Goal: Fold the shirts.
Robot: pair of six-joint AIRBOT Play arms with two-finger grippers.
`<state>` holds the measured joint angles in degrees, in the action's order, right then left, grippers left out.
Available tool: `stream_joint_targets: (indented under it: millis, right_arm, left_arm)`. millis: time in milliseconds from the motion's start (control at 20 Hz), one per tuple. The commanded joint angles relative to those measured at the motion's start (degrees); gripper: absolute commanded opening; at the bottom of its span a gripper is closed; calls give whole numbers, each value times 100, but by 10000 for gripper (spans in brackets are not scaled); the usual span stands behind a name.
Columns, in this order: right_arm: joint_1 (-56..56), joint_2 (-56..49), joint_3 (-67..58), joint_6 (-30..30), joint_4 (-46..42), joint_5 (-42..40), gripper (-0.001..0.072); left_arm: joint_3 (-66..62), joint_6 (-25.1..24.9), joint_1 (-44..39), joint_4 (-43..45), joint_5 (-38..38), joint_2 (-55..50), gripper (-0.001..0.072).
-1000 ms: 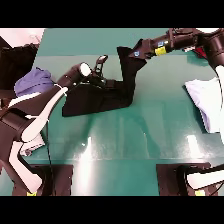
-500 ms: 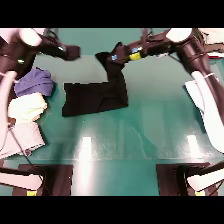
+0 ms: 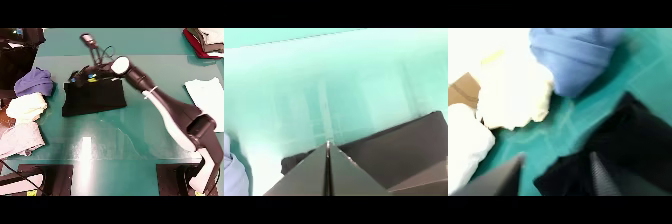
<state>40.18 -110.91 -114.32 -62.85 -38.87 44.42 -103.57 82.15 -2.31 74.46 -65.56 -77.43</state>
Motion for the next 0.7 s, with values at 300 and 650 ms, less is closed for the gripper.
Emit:
stream_joint_targets:
  millis: [300, 650]
  right_arm:
    - [-1137, 918, 1165, -505, -1390, 1274, 562]
    - [-3095, 769, 2297, -1217, -269, 2269, 694]
  left_arm:
    - [66, -164, 26, 20, -520, 59, 33]
    - [68, -162, 26, 11, -516, 28, 33]
